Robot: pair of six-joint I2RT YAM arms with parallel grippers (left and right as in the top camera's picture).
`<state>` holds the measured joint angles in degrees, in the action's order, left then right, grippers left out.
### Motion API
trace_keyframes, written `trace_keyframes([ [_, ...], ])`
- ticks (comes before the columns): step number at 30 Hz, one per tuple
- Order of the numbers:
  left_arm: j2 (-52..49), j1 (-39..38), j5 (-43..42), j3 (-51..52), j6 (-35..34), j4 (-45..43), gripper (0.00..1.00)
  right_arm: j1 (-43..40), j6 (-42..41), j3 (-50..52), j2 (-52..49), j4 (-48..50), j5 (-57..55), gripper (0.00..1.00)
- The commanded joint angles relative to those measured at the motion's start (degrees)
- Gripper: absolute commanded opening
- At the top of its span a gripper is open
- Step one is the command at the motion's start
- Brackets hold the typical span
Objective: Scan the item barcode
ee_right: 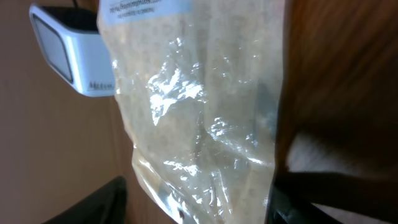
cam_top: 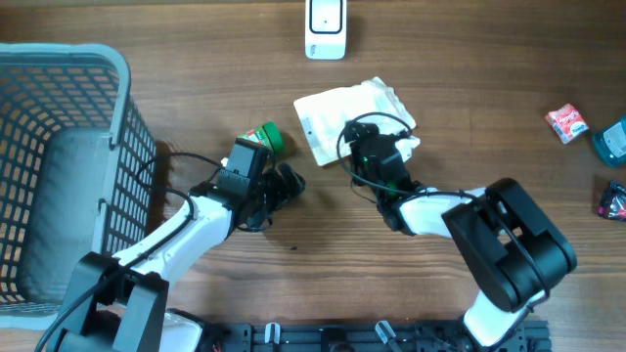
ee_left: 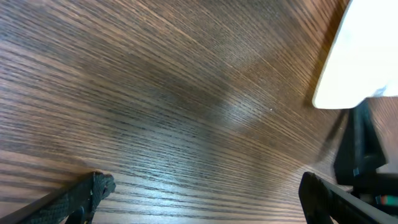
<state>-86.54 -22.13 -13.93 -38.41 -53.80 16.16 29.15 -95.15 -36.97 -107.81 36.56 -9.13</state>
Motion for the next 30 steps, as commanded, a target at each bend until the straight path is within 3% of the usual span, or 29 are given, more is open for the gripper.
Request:
trace_keyframes([
  [1, -0.83, 0.15, 5.11, 1.33, 0.90, 1.81, 1.00, -2.60, 2.03, 2.14, -5.05, -2.97, -3.37, 0.52],
  [4, -0.83, 0.15, 8.55, 1.33, 0.87, 3.91, 1.00, -3.26, 5.84, 0.68, -5.29, -2.71, -2.38, 0.30],
  [8, -0.83, 0.15, 10.27, 1.33, 0.87, 6.25, 1.00, -3.26, 9.88, -1.27, -5.29, -2.75, -2.23, 0.22],
  [11, -0.83, 0.15, 11.54, 1.33, 0.87, 7.52, 1.00, -3.30, 11.58, -2.40, -5.29, -2.80, -1.49, 0.05],
  [17, -0.83, 0.15, 13.64, 1.33, 0.90, 8.35, 1.00, -3.50, 13.46, -2.47, -4.87, -2.56, 0.81, 0.05],
  [22, -0.83, 0.15, 13.90, 1.33, 0.90, 8.33, 1.00, -4.11, 21.79, -2.45, -0.55, 0.13, 4.76, 0.05],
  [30, -0.83, 0.15, 15.13, 1.33, 0.90, 8.33, 1.00, -4.11, 28.50, -2.45, 15.87, -12.94, 1.25, 0.05],
])
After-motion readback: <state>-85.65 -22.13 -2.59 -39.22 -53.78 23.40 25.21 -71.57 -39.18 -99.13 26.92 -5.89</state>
